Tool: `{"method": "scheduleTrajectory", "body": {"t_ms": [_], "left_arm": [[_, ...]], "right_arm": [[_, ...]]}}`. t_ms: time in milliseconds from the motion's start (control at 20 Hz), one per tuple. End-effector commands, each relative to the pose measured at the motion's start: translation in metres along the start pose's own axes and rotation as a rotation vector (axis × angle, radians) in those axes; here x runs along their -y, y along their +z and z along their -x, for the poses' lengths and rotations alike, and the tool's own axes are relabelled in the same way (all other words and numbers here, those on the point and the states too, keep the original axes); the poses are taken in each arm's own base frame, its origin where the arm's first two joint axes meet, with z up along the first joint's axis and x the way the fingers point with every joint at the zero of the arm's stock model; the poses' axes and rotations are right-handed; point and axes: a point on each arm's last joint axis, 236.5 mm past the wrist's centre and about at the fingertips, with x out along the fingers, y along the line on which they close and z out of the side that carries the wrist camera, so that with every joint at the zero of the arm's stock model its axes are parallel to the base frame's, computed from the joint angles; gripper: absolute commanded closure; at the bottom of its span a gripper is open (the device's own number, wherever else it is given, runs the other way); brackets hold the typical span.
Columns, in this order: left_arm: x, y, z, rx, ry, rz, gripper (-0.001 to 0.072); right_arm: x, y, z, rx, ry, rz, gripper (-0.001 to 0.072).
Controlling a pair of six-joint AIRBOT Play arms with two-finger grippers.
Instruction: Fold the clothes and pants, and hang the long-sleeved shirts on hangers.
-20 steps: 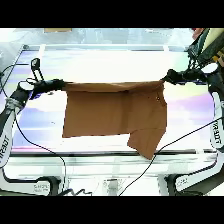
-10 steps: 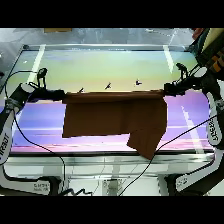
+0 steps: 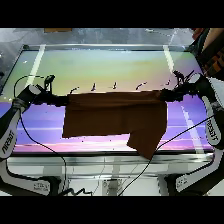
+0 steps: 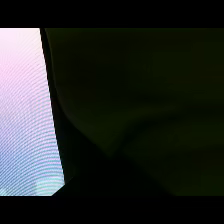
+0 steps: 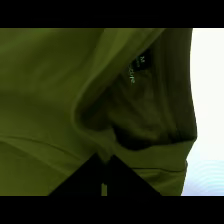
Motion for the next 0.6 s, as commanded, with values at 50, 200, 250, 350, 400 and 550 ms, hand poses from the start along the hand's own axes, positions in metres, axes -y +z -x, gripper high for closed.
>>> {"method": "scheduleTrajectory", "body": {"t_ms": [50, 200, 250, 350, 400, 550], "left_arm": [[0.000, -0.007, -0.009, -0.027, -0.005, 0.004, 0.0398], [0.000, -0.007, -0.003, -0.028, -0.005, 0.001, 0.0013], [0.000, -0.006, 0.001, -0.027, -0.007, 0.002, 0.0013], [-0.004, -0.005, 0.017, -0.021, -0.008, 0.011, 0.0014], [-0.006, -0.005, 0.030, -0.017, -0.010, 0.018, 0.0016], [-0.024, -0.013, 0.077, -0.022, 0.041, 0.004, 0.0319]], "right_arm": [[0.002, 0.002, -0.002, 0.013, -0.006, -0.014, 0.0288], [0.003, -0.001, 0.000, 0.000, -0.008, -0.014, 0.0234], [0.005, -0.003, 0.003, -0.009, -0.019, -0.005, 0.0235], [0.013, -0.008, 0.014, -0.038, -0.069, 0.026, 0.0237], [0.021, -0.012, 0.025, -0.055, -0.114, 0.048, 0.0266], [0.054, -0.024, 0.067, -0.079, -0.250, 0.067, 0.0350]]}}
